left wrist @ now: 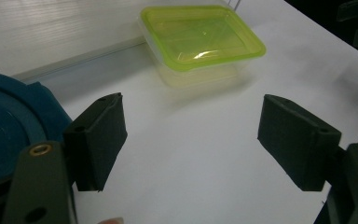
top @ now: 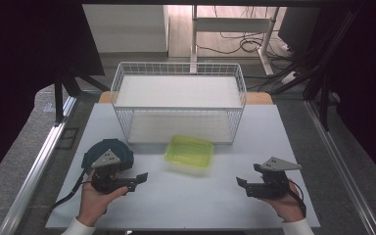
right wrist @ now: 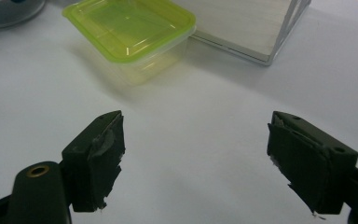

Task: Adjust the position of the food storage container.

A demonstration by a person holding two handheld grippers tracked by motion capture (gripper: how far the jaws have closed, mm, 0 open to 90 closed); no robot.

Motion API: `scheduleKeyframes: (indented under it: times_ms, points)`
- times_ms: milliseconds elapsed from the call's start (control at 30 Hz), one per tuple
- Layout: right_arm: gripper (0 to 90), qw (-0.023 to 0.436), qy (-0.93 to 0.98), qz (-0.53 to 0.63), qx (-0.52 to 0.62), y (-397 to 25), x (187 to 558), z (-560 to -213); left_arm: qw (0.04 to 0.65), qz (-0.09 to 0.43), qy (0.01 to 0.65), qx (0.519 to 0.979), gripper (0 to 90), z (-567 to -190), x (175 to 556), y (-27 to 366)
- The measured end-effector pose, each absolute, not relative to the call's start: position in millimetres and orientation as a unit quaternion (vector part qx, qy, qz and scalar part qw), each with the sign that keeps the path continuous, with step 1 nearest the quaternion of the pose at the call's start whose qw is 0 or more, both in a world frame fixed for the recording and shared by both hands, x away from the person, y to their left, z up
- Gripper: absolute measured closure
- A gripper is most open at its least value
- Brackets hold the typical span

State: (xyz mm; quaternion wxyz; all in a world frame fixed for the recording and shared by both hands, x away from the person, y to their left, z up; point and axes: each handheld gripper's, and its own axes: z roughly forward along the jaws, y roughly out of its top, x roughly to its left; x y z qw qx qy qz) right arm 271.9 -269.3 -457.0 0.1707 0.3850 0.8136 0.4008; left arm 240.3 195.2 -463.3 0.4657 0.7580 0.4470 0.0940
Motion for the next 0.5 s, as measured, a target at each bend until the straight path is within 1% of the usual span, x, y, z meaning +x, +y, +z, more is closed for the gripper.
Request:
scheduleKeyframes:
  times_ms: [500]
  points:
    - [20.6,0.164,0.806,0.414,0.389,-274.0,271.4,-448.4,0.468,0.089,0.447,0.757,23.3,-459.4,240.1,198.8]
